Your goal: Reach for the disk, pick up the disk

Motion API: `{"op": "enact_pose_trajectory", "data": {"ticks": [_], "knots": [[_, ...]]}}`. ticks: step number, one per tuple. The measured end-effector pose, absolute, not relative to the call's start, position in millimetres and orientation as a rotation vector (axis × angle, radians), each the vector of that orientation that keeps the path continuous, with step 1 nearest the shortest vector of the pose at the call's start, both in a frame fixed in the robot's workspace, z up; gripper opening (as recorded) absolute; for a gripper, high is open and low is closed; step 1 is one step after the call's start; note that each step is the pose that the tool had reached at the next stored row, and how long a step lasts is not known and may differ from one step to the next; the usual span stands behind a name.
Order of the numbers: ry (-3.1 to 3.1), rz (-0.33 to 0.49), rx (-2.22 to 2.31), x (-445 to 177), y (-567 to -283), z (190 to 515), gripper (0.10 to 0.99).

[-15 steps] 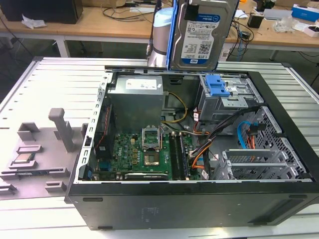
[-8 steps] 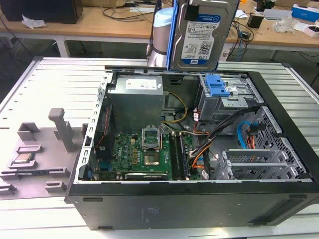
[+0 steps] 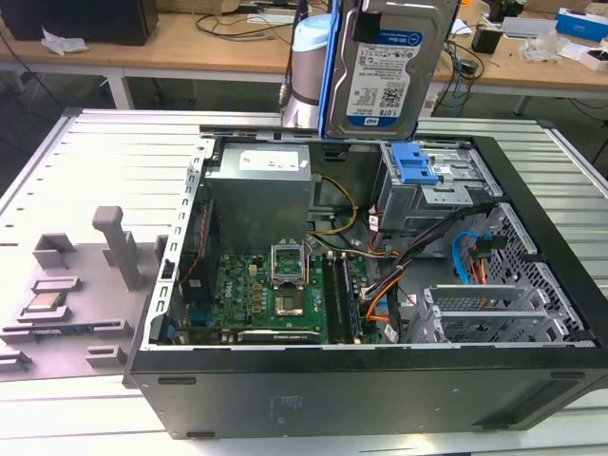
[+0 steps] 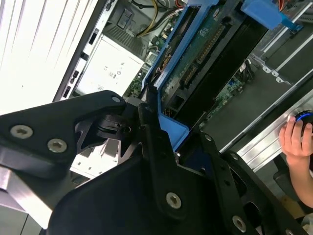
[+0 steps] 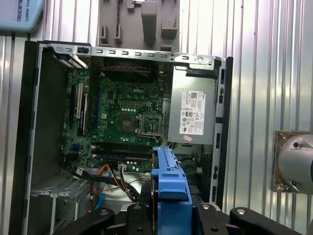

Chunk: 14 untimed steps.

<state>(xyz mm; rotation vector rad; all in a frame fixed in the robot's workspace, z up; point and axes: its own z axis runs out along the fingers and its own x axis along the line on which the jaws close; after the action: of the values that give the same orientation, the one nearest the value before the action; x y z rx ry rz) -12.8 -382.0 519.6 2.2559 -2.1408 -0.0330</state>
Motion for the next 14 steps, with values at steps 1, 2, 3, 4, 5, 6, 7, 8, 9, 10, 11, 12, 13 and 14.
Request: {"op": "enact_pose_trajectory", "data": {"ticks": [1, 2, 3, 4, 5, 6, 7, 8, 9, 10, 11, 12, 13, 14], "knots": [[-2.141, -0.033, 2.256, -13, -384, 520, 0.373], [-2.141, -0.033, 2.256, -13, -386, 520, 0.373], [-2.141, -0.033, 2.256, -13, -387, 520, 0.373], [-2.141, -0.033, 2.256, -13, -388, 520, 0.373], [-2.141, -0.033, 2.256, -13, -390, 520, 0.373], [-2.141, -0.033, 2.256, -13, -391, 520, 0.373], [-2.141, -0.033, 2.256, -13, -392, 520, 0.373], [-2.141, -0.033, 2.256, -13, -394, 520, 0.373], [-2.141, -0.033, 2.256, -13, -395, 520, 0.373], [-2.141, -0.033, 2.256, -13, -398, 520, 0.373], [-2.141, -0.033, 2.256, -13, -399, 520, 0.373], [-2.141, -0.033, 2.256, -13, -400, 520, 0.373], [-2.141, -0.033, 2.256, -13, -402, 520, 0.373], [-2.141, -0.033, 2.256, -13, -403, 520, 0.373]]}}
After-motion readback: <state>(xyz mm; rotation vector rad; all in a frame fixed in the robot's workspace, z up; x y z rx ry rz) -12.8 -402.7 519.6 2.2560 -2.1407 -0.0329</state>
